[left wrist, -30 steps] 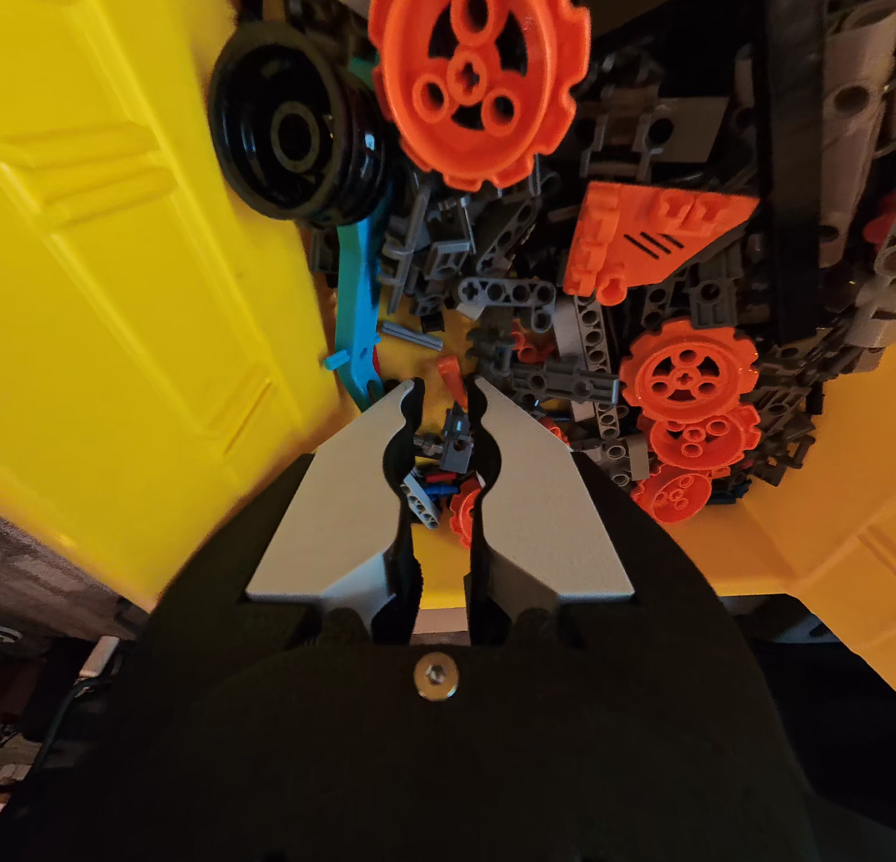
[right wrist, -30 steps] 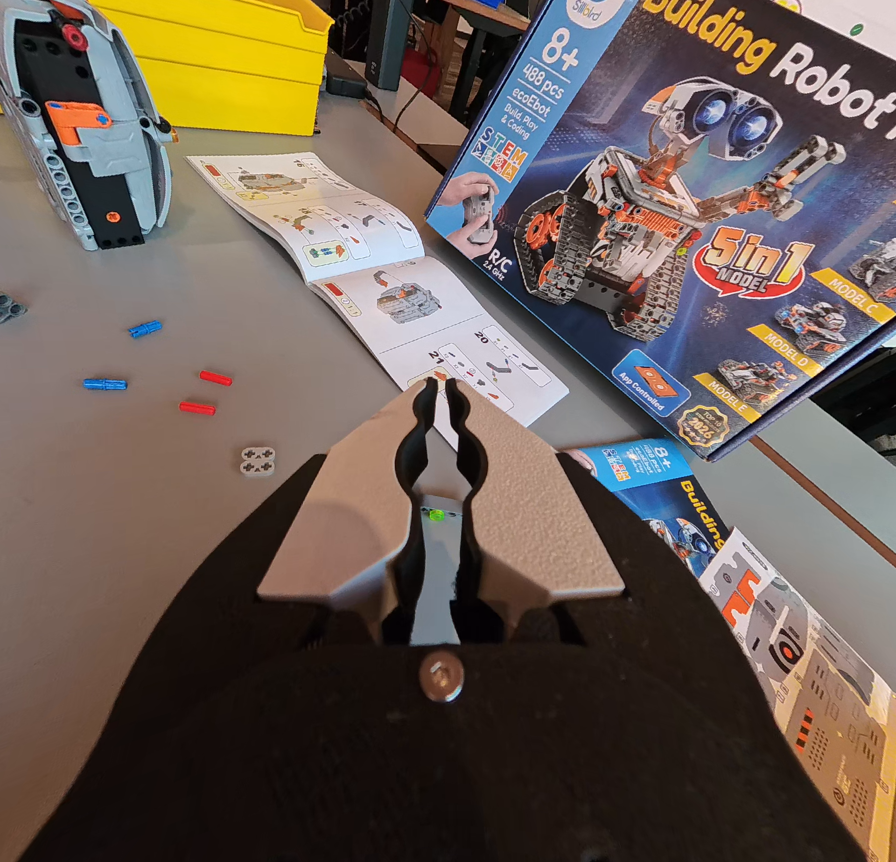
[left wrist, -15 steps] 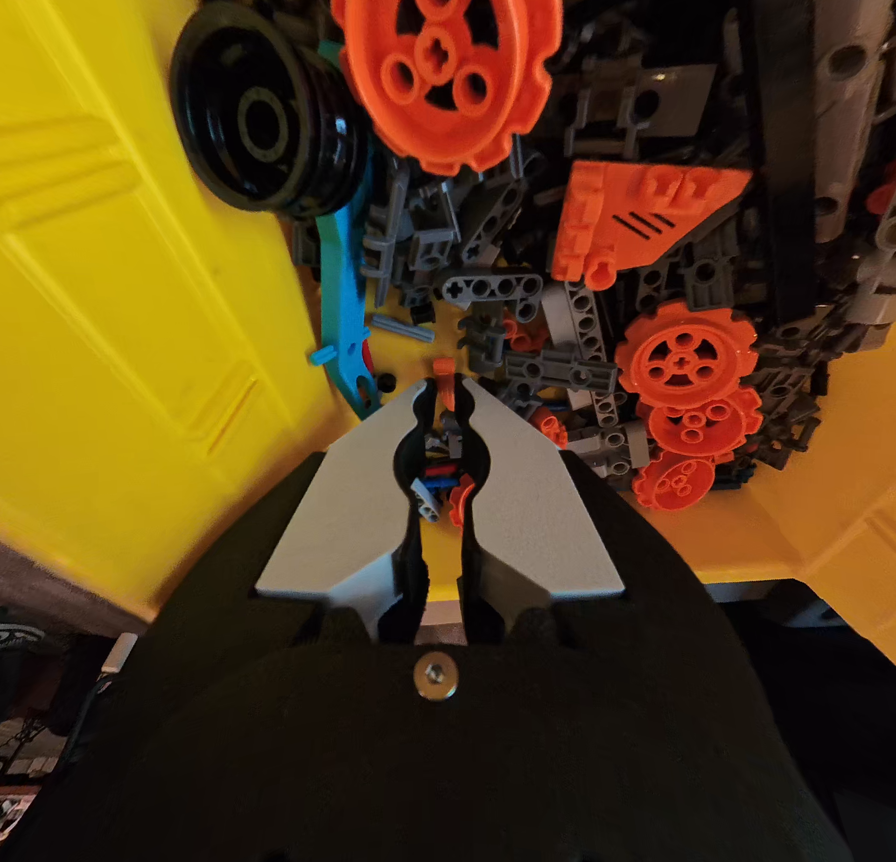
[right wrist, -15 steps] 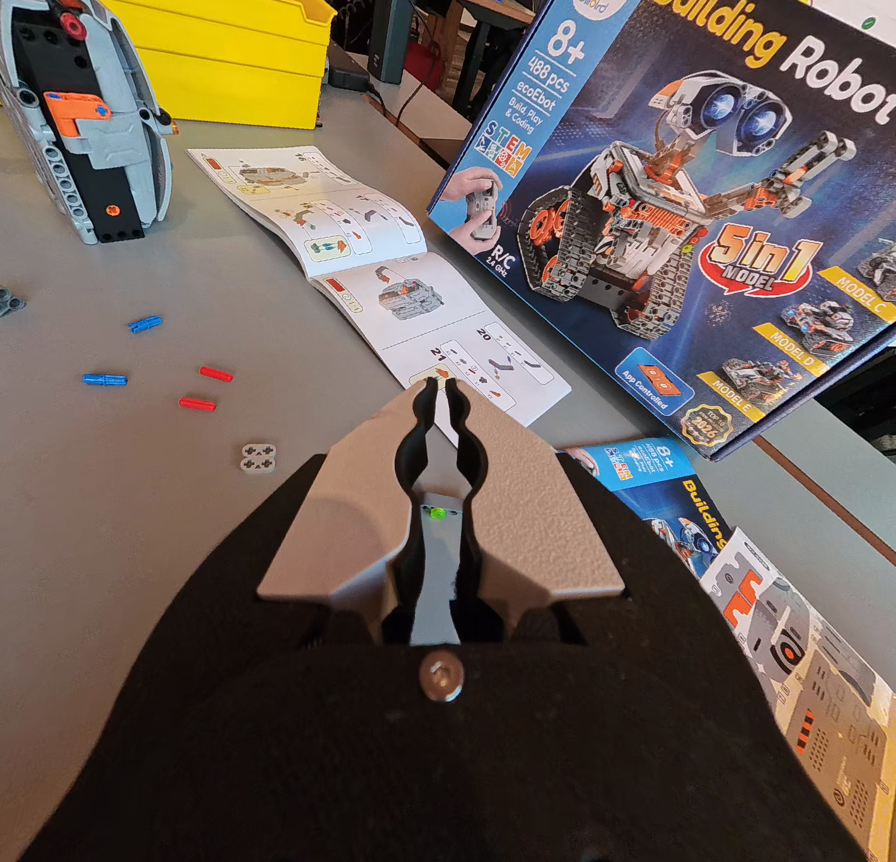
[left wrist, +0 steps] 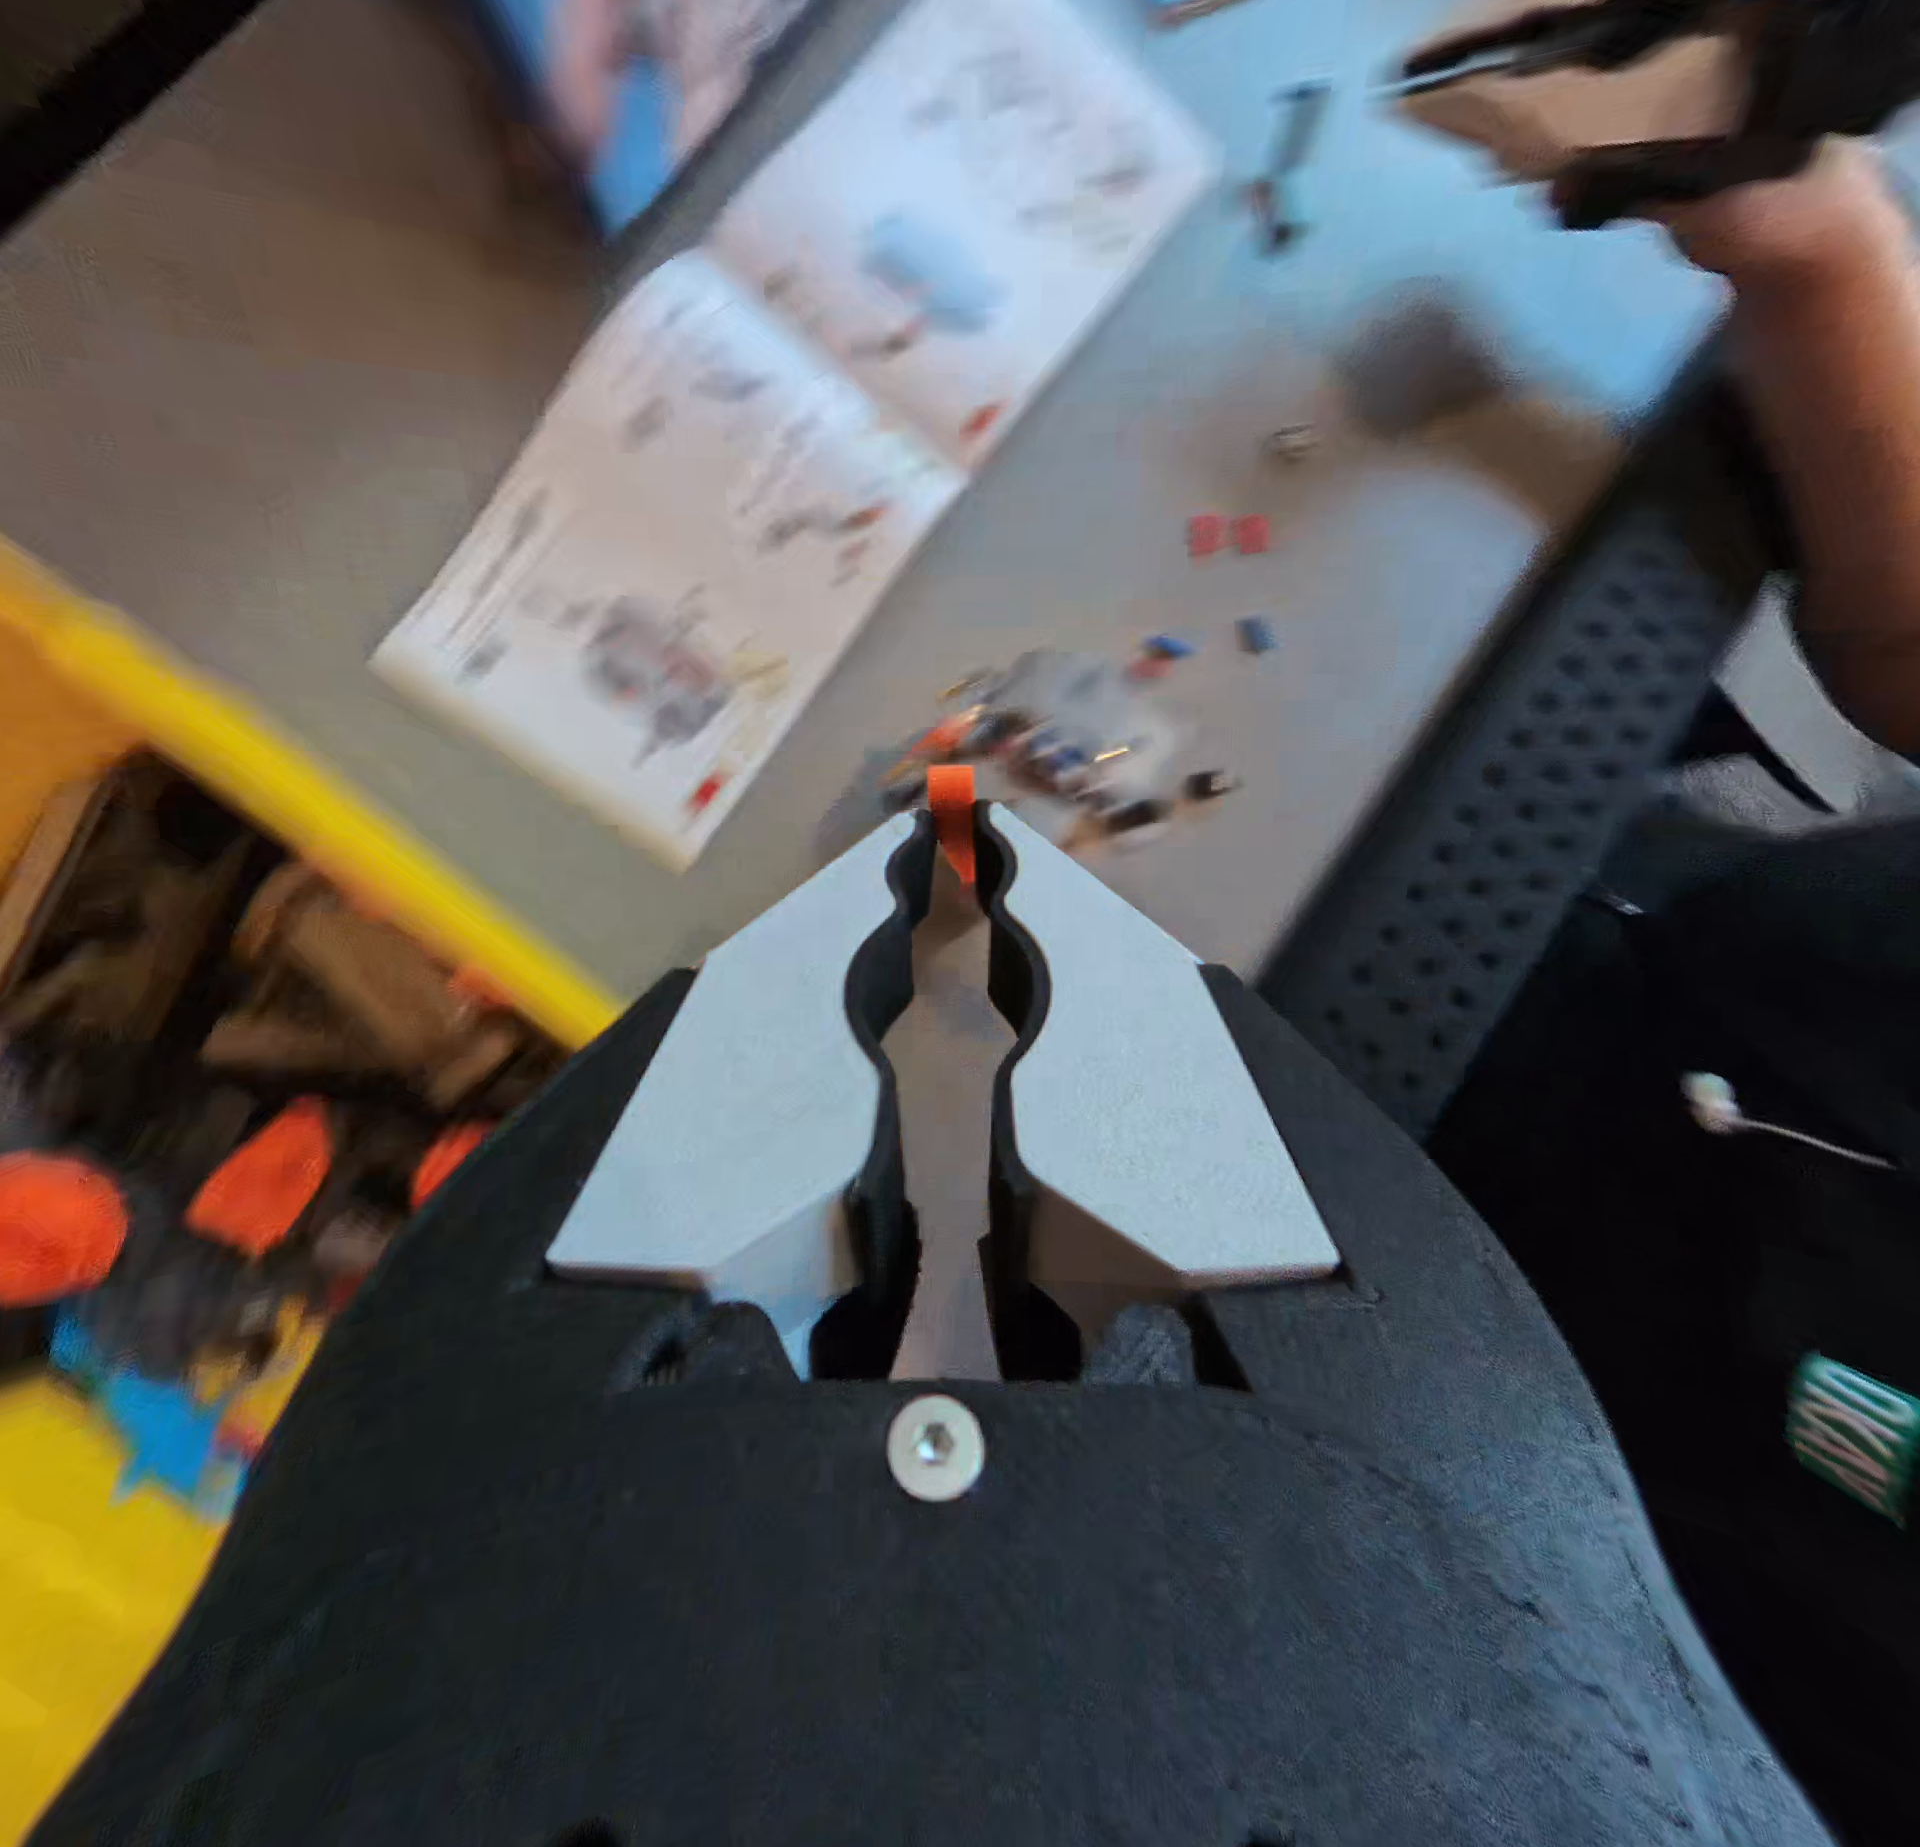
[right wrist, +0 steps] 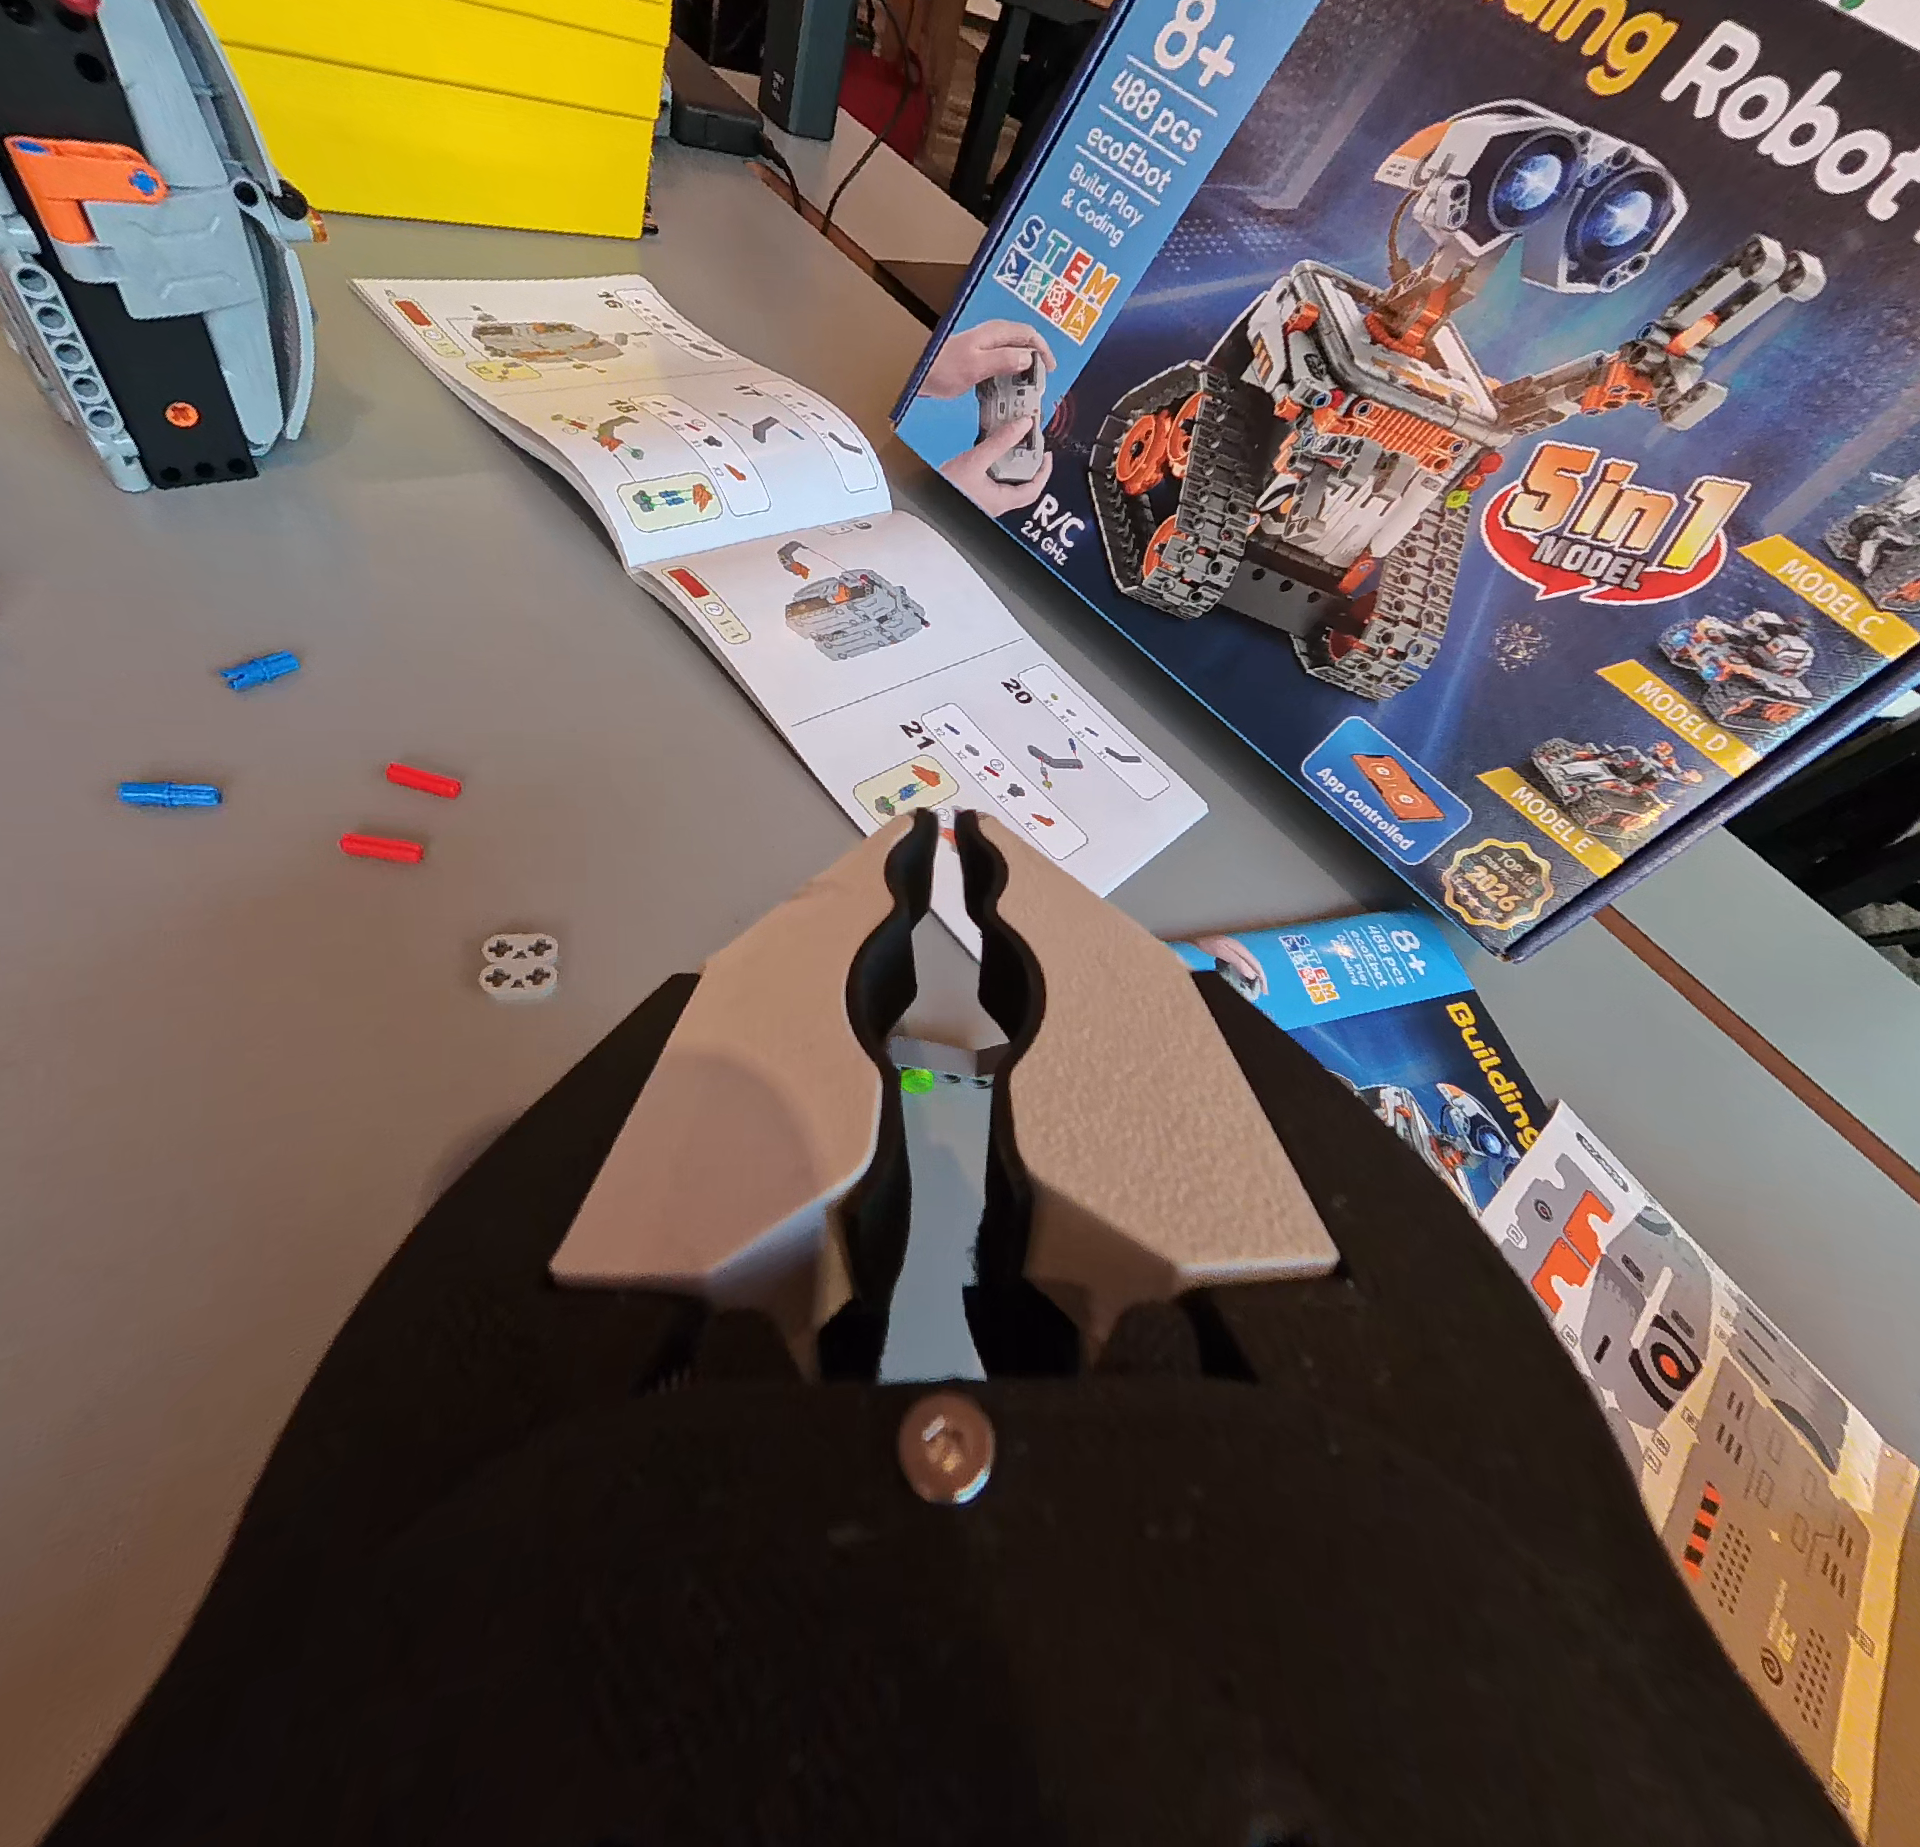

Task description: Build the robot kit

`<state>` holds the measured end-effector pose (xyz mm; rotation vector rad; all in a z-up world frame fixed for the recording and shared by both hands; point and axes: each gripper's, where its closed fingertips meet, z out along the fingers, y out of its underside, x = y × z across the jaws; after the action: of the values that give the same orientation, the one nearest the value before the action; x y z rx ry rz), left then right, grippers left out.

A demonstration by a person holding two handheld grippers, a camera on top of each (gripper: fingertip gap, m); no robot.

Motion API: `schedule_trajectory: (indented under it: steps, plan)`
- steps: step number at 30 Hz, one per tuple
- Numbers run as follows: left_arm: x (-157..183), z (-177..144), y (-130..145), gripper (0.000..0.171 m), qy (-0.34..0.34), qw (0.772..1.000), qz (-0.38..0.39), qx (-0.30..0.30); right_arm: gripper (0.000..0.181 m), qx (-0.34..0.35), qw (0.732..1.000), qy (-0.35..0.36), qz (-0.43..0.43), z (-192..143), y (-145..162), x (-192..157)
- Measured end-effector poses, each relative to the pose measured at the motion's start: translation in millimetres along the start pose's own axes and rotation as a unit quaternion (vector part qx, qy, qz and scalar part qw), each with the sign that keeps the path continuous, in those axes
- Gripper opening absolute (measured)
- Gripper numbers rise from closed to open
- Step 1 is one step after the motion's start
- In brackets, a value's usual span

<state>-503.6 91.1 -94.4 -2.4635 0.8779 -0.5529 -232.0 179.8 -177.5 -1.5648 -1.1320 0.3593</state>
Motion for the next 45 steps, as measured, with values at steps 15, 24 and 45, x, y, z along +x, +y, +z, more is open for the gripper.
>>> schedule_trajectory:
  steps: [15, 24, 45]
  plan:
    - [153, 208, 0, 0.005, 0.010, 0.968, 0.218, -0.125, 0.004, 0.020, 0.999, 0.004, -0.032, -9, -14, -3]
    - [154, 234, 13, 0.011, -0.001, 0.955, 0.261, -0.142, 0.004, 0.016, 0.999, 0.008, -0.048, -10, -15, -3]
    - [-155, -76, 145, 0.023, -0.234, 0.922, -0.292, -0.094, 0.004, 0.001, 0.998, 0.026, -0.061, -10, -8, 3]
